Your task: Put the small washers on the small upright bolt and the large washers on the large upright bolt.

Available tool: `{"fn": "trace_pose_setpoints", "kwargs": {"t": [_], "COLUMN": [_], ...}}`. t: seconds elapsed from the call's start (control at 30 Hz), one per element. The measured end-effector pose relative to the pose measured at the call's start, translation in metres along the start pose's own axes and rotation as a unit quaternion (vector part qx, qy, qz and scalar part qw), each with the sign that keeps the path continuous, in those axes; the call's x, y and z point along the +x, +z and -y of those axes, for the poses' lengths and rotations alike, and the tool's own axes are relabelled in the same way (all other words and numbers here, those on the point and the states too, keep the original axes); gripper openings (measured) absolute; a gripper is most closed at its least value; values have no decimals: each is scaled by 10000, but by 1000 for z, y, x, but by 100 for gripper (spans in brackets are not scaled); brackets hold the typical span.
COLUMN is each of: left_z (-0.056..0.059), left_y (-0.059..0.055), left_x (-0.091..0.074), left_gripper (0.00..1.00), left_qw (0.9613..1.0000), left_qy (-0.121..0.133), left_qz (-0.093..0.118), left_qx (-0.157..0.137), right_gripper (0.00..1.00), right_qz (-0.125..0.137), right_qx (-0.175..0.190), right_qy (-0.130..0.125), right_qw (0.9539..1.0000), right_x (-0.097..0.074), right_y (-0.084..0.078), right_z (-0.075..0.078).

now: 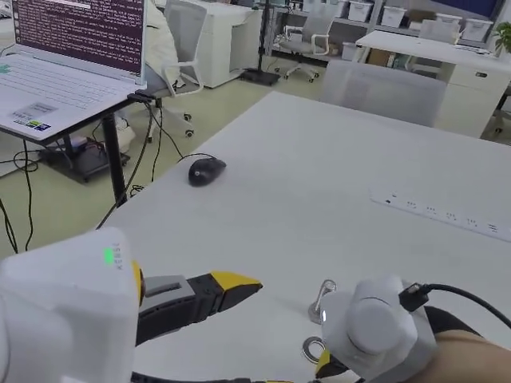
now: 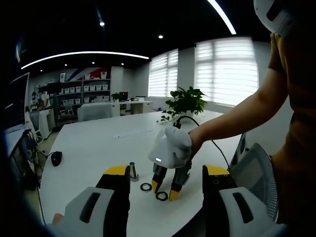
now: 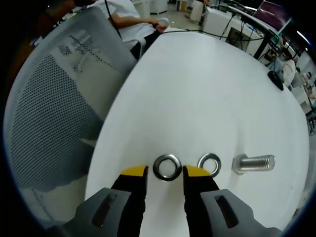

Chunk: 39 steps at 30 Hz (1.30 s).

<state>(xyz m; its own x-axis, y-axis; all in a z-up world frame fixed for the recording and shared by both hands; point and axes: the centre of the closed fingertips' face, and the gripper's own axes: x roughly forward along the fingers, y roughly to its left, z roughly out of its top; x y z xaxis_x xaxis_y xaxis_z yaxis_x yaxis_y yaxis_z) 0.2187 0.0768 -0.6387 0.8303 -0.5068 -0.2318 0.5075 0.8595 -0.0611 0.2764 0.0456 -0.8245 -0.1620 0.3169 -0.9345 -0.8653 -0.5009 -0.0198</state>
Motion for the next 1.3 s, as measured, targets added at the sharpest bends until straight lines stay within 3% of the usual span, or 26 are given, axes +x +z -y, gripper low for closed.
{"fn": "trace_pose_setpoints", "kwargs": {"t": [0.43, 0.9, 1.3], "left_z": [3, -1, -1], "left_y": [-3, -3, -4], "left_x": [0, -6, -6], "left_gripper": [58, 58, 58], "left_qw": [10000, 9998, 9998], "left_qy": [5, 155, 162], "left_qz": [53, 95, 85], "left_qx": [-57, -69, -71], "right_gripper": [28, 30, 24], "right_qz": [47, -17, -25], "right_qx": [172, -79, -152], "right_qy": [12, 126, 80], "right_qw": [9998, 9999, 9998], "right_x": [1, 1, 1], "right_y": [3, 2, 0], "right_z": [0, -3, -1]}}
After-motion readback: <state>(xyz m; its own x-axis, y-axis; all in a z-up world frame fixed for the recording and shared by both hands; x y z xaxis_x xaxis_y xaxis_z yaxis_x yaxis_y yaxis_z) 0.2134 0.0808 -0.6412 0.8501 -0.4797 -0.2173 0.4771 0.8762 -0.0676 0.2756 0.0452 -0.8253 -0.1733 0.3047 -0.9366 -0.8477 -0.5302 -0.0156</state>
